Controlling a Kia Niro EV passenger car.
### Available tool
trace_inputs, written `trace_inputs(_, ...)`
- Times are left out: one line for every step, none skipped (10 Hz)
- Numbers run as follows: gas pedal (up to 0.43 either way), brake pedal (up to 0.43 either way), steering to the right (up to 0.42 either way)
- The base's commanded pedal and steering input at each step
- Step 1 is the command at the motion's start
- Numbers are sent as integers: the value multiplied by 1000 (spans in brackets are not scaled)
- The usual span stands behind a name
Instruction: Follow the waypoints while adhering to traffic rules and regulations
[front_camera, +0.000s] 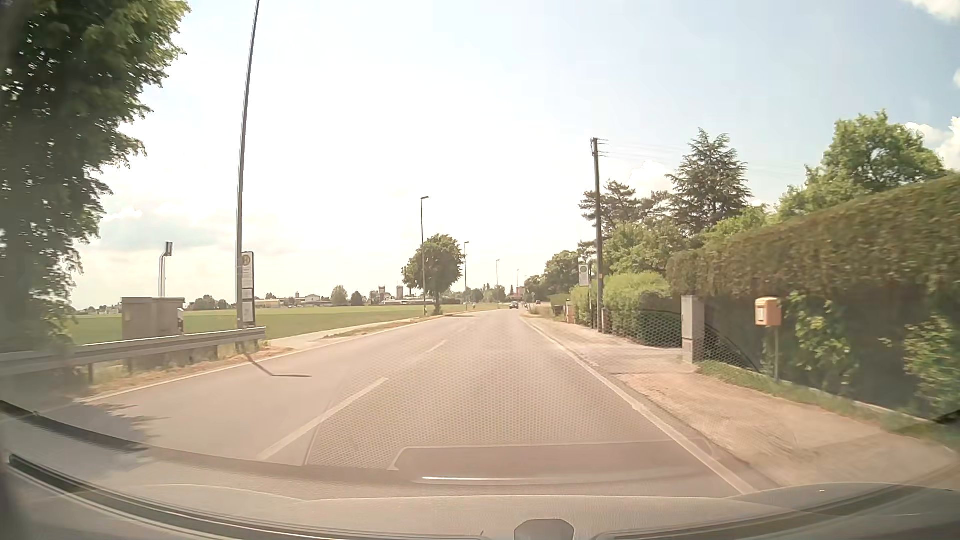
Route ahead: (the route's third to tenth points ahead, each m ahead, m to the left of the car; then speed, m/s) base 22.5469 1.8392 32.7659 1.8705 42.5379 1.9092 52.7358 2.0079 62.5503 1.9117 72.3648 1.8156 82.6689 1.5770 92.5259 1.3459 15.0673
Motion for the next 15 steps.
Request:
trace_inputs(157,0,-4)
trace_inputs(177,0,-4)
trace_inputs(189,0,-4)
trace_inputs(189,0,-4)
trace_inputs(189,0,-4)
trace_inputs(189,0,-4)
trace_inputs(189,0,-4)
trace_inputs(189,0,-4)
trace_inputs(189,0,-4)
trace_inputs(189,0,-4)
trace_inputs(189,0,-4)
trace_inputs(189,0,-4)
trace_inputs(197,0,-4)
trace_inputs(197,0,-4)
trace_inputs(197,0,-4)
